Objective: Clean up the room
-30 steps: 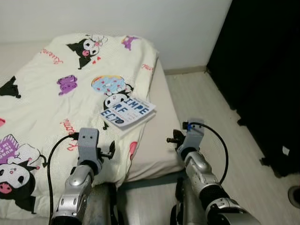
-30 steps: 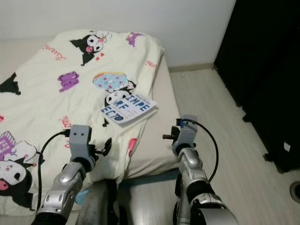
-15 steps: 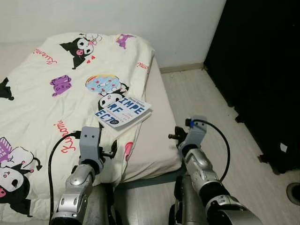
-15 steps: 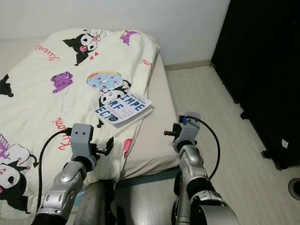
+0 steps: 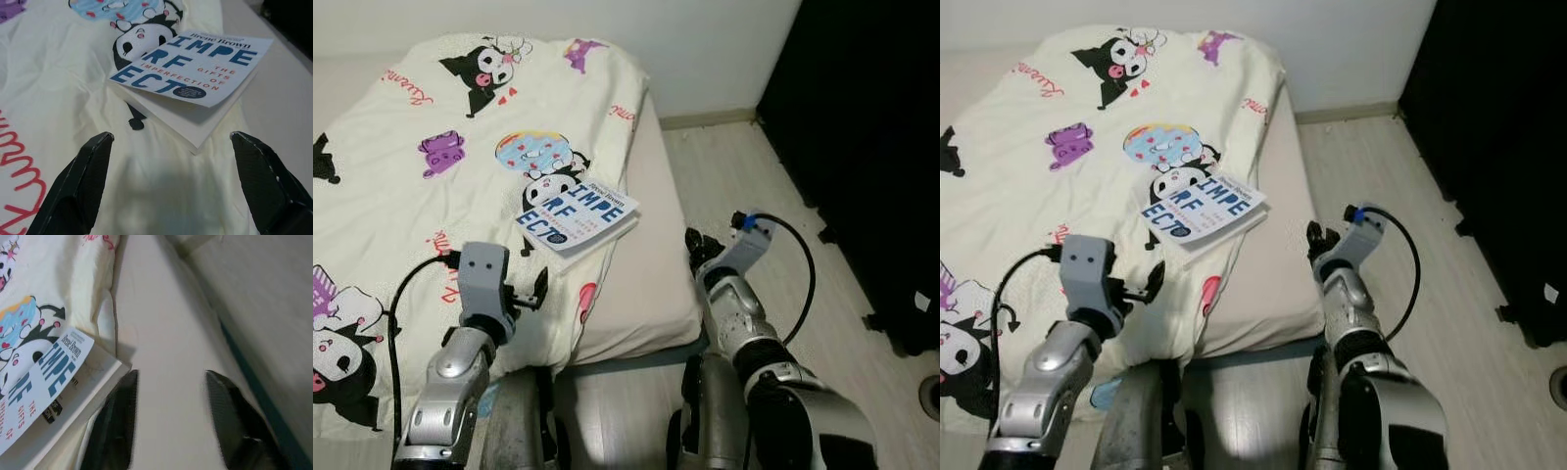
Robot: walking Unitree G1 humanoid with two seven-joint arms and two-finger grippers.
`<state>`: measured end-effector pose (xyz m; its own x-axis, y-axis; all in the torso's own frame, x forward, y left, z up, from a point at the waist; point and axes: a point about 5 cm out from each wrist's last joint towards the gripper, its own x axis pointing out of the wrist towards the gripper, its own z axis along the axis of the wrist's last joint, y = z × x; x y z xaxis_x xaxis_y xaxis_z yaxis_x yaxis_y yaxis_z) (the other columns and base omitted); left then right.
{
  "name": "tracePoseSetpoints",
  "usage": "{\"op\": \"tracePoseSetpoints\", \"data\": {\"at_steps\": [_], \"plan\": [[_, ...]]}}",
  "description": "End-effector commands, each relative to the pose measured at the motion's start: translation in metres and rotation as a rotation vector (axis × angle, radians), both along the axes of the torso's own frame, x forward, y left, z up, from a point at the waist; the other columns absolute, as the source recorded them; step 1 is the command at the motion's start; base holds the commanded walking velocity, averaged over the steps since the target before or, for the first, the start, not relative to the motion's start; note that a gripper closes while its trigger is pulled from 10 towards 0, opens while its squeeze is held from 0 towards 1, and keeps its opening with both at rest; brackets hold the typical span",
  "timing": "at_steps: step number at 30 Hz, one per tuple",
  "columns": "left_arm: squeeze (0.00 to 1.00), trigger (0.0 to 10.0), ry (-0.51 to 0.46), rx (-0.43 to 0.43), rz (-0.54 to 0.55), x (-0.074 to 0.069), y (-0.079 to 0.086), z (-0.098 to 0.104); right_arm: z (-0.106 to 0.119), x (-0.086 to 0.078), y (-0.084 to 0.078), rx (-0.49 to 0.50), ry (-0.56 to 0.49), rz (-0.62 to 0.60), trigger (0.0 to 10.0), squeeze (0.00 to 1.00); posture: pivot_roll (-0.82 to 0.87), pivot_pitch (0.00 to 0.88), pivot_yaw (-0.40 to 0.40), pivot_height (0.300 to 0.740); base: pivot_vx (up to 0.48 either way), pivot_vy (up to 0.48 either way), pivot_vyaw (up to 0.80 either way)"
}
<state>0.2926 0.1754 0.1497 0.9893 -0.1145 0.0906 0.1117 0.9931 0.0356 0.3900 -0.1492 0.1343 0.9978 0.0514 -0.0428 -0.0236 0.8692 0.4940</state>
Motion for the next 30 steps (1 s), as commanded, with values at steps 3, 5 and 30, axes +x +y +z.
{"op": "tracePoseSetpoints", "data": {"at_steps": [3,5,30], "plan": [[0.00,10.0,0.036,0.017,0.007,-0.007,0.006,-0.006,-0.010,-0.002,0.011,-0.002,0.071,0.052,10.0,0.00,0.15,0.441,0.011,0.578,0.000,0.000,0.00],[0.00,10.0,0.036,0.017,0.007,-0.007,0.006,-0.006,-0.010,-0.002,0.011,-0.002,0.071,0.052,10.0,0.00,0.15,0.441,0.011,0.578,0.000,0.000,0.00],[0.00,10.0,0.045,0.023,-0.003,-0.012,-0.001,0.002,0.005,0.004,0.015,-0.021,-0.006,0.105,10.0,0.29,0.17,0.433,0.015,0.533,0.000,0.000,0.00]]}}
